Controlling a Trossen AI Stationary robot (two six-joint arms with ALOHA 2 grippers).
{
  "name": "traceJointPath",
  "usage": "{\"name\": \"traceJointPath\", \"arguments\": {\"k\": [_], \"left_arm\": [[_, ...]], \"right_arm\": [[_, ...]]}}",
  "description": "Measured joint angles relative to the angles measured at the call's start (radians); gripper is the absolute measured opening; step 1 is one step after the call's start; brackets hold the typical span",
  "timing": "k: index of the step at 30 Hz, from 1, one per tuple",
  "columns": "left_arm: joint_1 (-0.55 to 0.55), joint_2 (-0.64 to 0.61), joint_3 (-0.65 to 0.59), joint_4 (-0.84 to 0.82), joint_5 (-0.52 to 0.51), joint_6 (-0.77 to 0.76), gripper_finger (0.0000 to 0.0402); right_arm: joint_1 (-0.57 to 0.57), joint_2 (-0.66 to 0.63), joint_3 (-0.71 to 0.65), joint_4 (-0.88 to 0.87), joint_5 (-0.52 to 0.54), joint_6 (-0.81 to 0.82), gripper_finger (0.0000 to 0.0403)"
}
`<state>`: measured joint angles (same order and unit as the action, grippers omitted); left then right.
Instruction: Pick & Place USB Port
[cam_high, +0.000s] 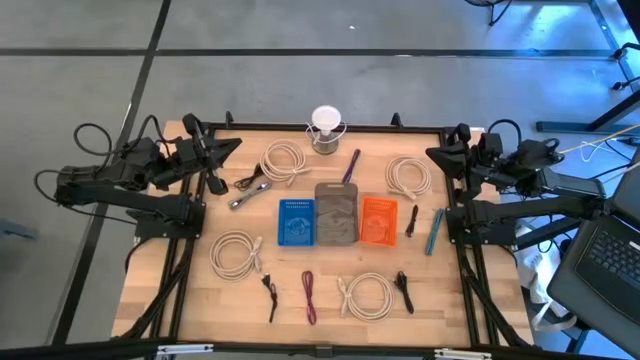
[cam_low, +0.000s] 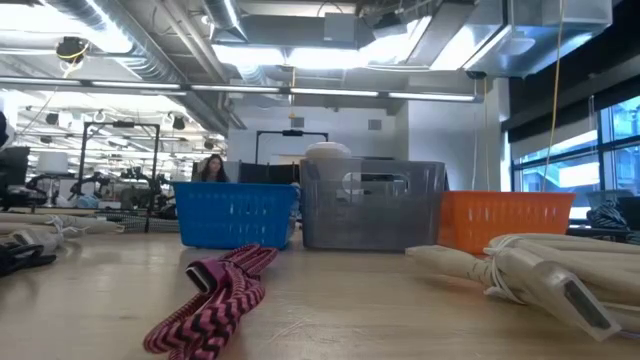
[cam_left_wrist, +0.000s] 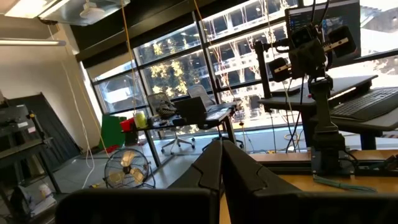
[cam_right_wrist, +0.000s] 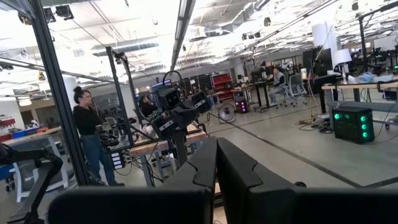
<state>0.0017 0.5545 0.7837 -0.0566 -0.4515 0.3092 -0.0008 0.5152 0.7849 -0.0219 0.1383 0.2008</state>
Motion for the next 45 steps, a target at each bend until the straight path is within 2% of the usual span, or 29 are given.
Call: {"name": "traceJointPath", "arguments": {"k": [5, 10, 13, 16, 18, 21, 25, 28, 33, 38, 45], "left_arm": [[0.0, 0.0, 0.0, 0.003, -0.005, 0.037, 0.0004], [0.001, -0.001, 0.0, 0.009, -0.089, 0.197, 0.0004], [0.001, 0.0, 0.0, 0.009, -0.105, 0.207, 0.0004], [0.001, 0.0, 0.0, 0.009, -0.097, 0.19, 0.0004], [0.001, 0.0, 0.0, 0.009, -0.086, 0.169, 0.0004], [0.001, 0.0, 0.0, 0.009, -0.071, 0.126, 0.0004], [0.001, 0.0, 0.0, 0.015, -0.07, 0.054, 0.0004], [0.001, 0.0, 0.0, 0.029, -0.069, -0.018, 0.0004], [0.001, 0.0, 0.0, 0.031, -0.042, -0.074, 0.0004], [0.001, 0.0, 0.0, 0.031, -0.045, -0.064, 0.0004], [0.001, 0.0, 0.0, 0.03, -0.051, -0.063, 0.0004]], "right_arm": [[0.0, 0.002, 0.0, 0.03, 0.0, -0.021, 0.0016], [0.0, 0.019, 0.0, -0.005, 0.019, -0.252, 0.0016], [0.0, 0.03, 0.0, -0.084, 0.149, -0.326, 0.0016], [-0.007, 0.04, 0.0, -0.25, 0.353, -0.333, 0.0016], [-0.02, 0.048, 0.001, -0.392, 0.46, -0.283, 0.0016], [-0.056, 0.075, 0.049, -0.664, 0.52, -0.137, 0.0016], [-0.126, 0.162, 0.21, -1.024, 0.52, 0.015, 0.0019], [-0.181, 0.253, 0.361, -1.211, 0.496, 0.04, 0.0035], [-0.267, 0.402, 0.546, -1.399, 0.325, 0.056, 0.0078], [-0.311, 0.515, 0.582, -1.537, 0.261, 0.084, 0.0135], [-0.321, 0.598, 0.539, -1.508, 0.234, 0.04, 0.0192]]}}
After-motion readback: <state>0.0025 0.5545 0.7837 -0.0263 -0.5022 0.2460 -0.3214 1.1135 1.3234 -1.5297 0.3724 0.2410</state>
